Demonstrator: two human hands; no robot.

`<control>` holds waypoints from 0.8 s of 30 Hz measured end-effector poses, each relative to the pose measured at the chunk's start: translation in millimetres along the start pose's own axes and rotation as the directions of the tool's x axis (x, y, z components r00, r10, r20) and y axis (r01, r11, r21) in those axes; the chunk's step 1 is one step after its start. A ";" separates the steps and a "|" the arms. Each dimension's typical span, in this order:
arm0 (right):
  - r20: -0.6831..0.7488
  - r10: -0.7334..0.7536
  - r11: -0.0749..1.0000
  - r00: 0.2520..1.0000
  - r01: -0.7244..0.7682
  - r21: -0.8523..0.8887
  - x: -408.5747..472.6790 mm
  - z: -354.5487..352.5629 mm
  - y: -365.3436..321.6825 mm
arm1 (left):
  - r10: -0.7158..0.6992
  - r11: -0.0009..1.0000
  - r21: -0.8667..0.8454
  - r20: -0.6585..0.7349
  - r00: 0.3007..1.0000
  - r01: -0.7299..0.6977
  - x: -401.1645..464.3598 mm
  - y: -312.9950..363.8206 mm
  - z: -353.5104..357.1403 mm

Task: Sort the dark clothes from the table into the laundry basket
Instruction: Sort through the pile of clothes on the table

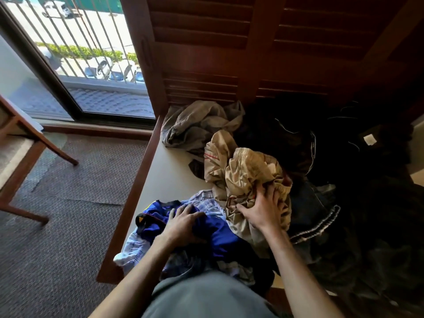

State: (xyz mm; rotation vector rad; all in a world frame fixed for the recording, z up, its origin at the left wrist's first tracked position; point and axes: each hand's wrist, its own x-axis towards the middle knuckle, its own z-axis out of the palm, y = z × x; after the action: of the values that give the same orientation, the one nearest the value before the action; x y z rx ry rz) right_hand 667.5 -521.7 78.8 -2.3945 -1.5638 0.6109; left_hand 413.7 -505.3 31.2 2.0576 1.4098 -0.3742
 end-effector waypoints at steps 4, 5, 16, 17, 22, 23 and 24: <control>0.014 0.008 1.000 1.000 -0.008 0.008 3.6 3.0 -0.4 | -0.019 0.990 -0.138 -0.340 0.940 -0.030 2.5 -12.1 10.2; -0.001 0.010 1.000 1.000 -0.010 0.004 5.4 3.1 0.6 | -0.059 0.974 -0.226 -0.384 0.921 -0.031 4.2 -13.4 4.0; -0.047 0.034 0.999 0.998 -0.033 0.011 5.1 1.1 -0.3 | -0.532 0.348 -0.878 -0.473 0.702 -0.328 1.5 -50.3 -139.6; -0.044 0.037 0.999 0.998 -0.036 0.012 5.5 1.6 -0.4 | -0.520 0.303 -0.872 -0.490 0.700 -0.385 -1.1 -51.7 -154.1; 0.139 0.077 0.996 0.987 -0.082 0.037 11.6 -7.5 -16.8 | -0.316 0.259 -0.872 -0.482 0.817 -0.415 -11.6 -35.2 -187.4; 0.146 0.053 0.998 0.988 -0.055 0.009 9.7 -9.6 -24.7 | -0.232 0.321 -0.867 -0.462 0.856 -0.381 -7.9 -28.5 -176.6; 0.118 0.011 0.999 0.993 -0.007 -0.033 5.4 -11.1 -34.1 | -0.160 0.432 -0.846 -0.414 0.896 -0.313 -2.6 -23.0 -161.2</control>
State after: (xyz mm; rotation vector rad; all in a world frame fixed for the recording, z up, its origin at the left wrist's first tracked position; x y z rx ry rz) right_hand 646.5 -502.3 101.0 -2.4312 -1.6217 0.7473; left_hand 374.7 -400.9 149.9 1.2519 1.2810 0.8401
